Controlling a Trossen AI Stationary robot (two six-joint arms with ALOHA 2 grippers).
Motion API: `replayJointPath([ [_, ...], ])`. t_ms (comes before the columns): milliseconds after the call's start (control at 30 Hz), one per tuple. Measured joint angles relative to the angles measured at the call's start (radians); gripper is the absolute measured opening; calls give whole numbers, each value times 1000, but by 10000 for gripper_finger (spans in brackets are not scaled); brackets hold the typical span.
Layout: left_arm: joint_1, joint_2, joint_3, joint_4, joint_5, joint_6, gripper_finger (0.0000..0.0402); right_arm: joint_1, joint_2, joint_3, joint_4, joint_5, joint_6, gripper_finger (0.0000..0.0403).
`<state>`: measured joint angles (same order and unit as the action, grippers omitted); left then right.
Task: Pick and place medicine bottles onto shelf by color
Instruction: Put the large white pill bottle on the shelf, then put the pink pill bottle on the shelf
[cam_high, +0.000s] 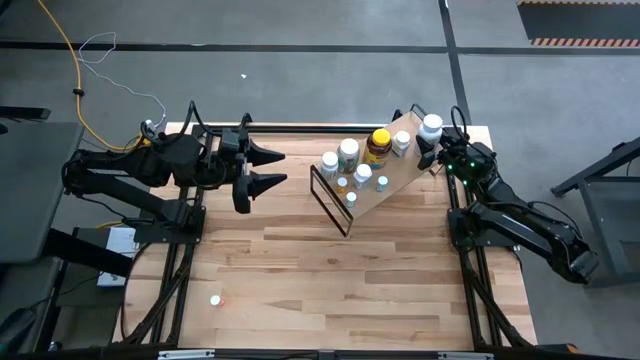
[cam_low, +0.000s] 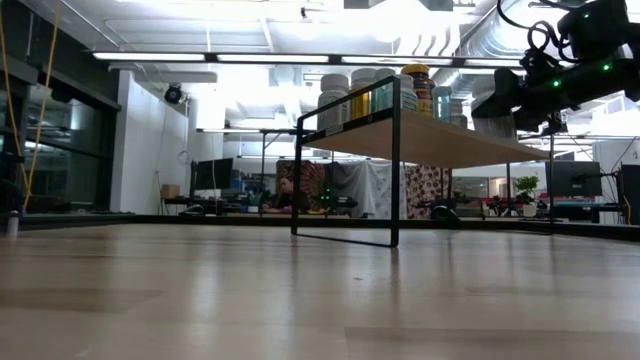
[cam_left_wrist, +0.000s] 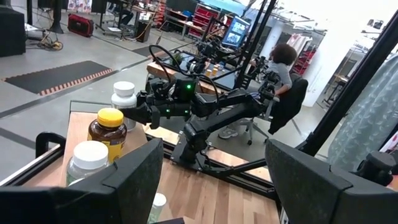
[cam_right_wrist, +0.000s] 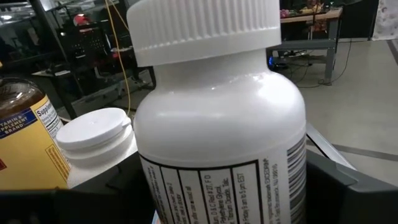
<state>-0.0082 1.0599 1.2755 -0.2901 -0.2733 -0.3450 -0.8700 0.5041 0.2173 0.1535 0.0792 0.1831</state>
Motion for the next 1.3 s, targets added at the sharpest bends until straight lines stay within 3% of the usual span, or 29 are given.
replayJointPath([
  [167, 0, 0, 0, -6, 0, 0, 273, 0, 0, -1, -1, 3, -2, 280],
  [633, 0, 0, 0, -6, 0, 0, 273, 0, -8, 2, -13, 24, -7, 378],
  [1000, 0, 0, 0, -6, 0, 0, 273, 0, -7, 156, -246, 36, -80, 383],
  [1300, 0, 0, 0, -21, 1, 0, 273, 0, -8, 272, -251, 38, -110, 383],
])
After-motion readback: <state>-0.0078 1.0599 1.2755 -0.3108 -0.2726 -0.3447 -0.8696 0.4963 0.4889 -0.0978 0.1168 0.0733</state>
